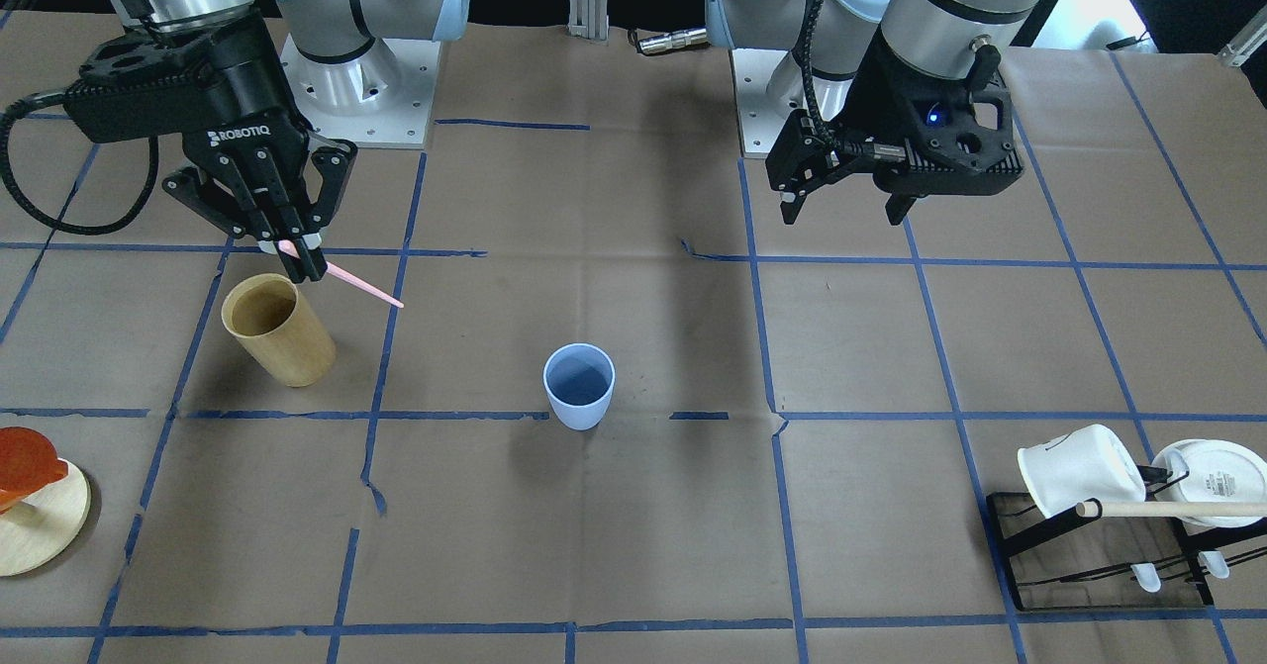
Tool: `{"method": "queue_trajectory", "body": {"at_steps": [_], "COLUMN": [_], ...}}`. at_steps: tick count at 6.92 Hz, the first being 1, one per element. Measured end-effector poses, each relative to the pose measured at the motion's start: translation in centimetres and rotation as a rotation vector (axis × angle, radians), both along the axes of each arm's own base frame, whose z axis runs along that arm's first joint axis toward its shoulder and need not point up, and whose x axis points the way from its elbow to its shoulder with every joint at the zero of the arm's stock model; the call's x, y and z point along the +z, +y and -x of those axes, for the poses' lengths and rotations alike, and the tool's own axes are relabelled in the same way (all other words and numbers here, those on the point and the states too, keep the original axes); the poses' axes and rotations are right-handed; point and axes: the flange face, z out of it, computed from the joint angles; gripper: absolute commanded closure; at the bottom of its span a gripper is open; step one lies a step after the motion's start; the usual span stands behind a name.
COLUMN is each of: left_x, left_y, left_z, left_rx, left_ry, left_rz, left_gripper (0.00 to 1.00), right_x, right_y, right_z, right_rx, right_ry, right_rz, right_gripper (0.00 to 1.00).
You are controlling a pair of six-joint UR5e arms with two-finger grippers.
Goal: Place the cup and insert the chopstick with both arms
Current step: 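Carry the pink chopstick with the right gripper above the light blue cup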
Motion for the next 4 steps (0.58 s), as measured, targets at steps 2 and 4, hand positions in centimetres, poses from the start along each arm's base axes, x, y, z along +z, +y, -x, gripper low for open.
{"method": "queue_trajectory", "body": {"at_steps": [2, 4], "left_x": [0.3, 0.4], "left_y": [0.5, 0.4], "left_z": [-0.1, -0.1], "left_rx": [0.002, 0.002], "left_ry": [-0.004, -0.001], "left_rz": [0.006, 0.008], "left_gripper": [0.00, 0.00], "right_x": [-1.1, -3.3], "right_y": [0.1, 0.1], "right_z": [-5.3, -10.9], "right_rx": [0.027, 0.040], "right_ry": [-0.039, -0.031], "right_rz": [0.028, 0.074], "right_gripper": [0.92, 0.92]}}
